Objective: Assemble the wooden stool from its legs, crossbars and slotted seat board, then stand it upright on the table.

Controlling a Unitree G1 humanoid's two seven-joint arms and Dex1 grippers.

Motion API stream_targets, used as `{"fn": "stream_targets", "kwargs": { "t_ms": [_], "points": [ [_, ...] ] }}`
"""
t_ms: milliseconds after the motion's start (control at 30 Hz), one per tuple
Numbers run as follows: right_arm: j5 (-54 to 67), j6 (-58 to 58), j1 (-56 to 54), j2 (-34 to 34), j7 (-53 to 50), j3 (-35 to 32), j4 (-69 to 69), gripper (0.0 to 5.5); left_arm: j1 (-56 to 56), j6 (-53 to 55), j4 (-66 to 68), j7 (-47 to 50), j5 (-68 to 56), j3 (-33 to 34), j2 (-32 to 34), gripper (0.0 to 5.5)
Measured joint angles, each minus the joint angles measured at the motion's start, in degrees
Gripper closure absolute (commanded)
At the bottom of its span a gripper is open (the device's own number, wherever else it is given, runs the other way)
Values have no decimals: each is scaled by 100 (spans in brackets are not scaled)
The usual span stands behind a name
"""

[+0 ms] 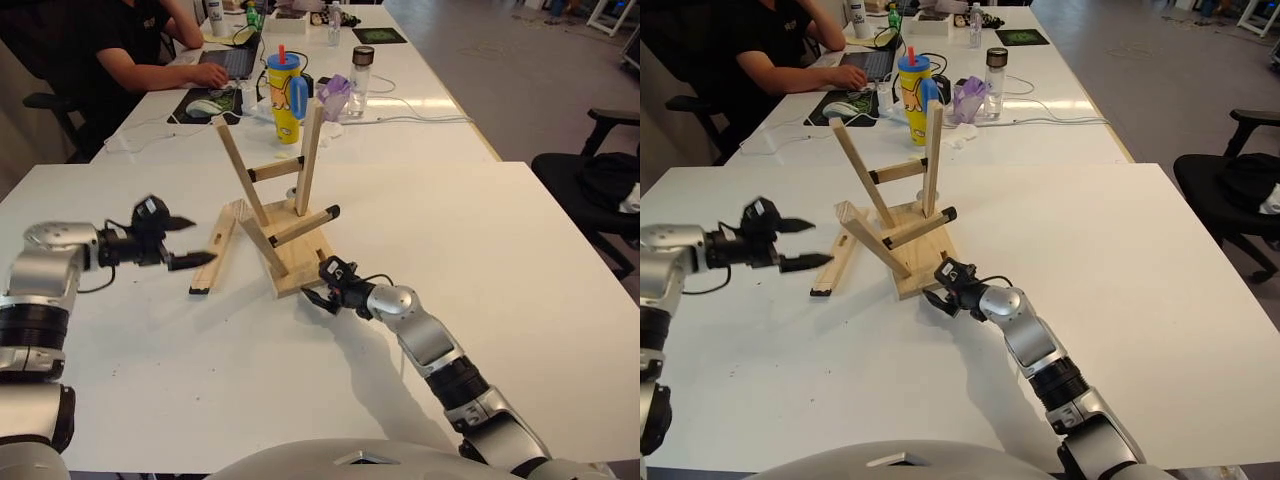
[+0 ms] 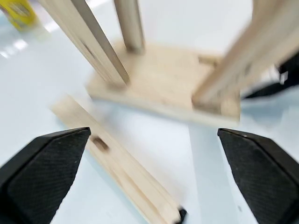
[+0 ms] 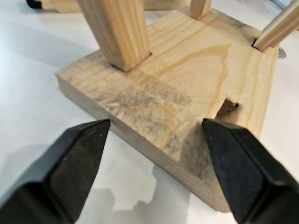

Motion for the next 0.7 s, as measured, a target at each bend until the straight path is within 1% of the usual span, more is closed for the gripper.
{"fn": "stream_targets", "kwargs": {
  "t_ms": [133, 233, 300, 333, 367, 433, 533, 600, 633, 700],
  "points": [
    [-152, 330, -184, 145, -167, 95, 15, 185, -215, 207, -253, 555, -492, 494, -486, 46],
    [-178, 618, -242, 349, -330, 72, 10, 185, -313, 659, -732, 884, -1084, 836, -744, 46],
    [-144, 905, -244, 610, -466, -65, 14, 185, -422, 1090, -1072, 1122, -1592, 1111, -888, 46],
    [-121, 996, -245, 704, -493, -128, 19, 185, -491, 1245, -1145, 1230, -1792, 1224, -937, 63],
    [-73, 1089, -247, 863, -561, -219, 57, 185, -646, 1491, -1226, 1474, -2149, 1471, -1043, 66],
    [-5, 1152, -257, 1063, -681, -319, 163, 185, -1035, 1873, -1354, 1931, -2754, 1869, -1224, 97],
    [-4, 1152, -284, 1186, -789, -321, 245, 185, -1678, 2420, -1713, 2726, -3873, 2299, -1556, 99],
    [27, 1149, -330, 1248, -792, -327, 321, 185, -2009, 2668, -2013, 3153, -4396, 2367, -1743, 99],
    [35, 1148, -354, 1275, -792, -329, 356, 185, -2044, 2732, -2103, 3213, -4447, 2334, -1770, 99],
    [49, 1138, -425, 1337, -792, -344, 464, 185, -1736, 3025, -2528, 3256, -4206, 1800, -1666, 99]
  ]
}}
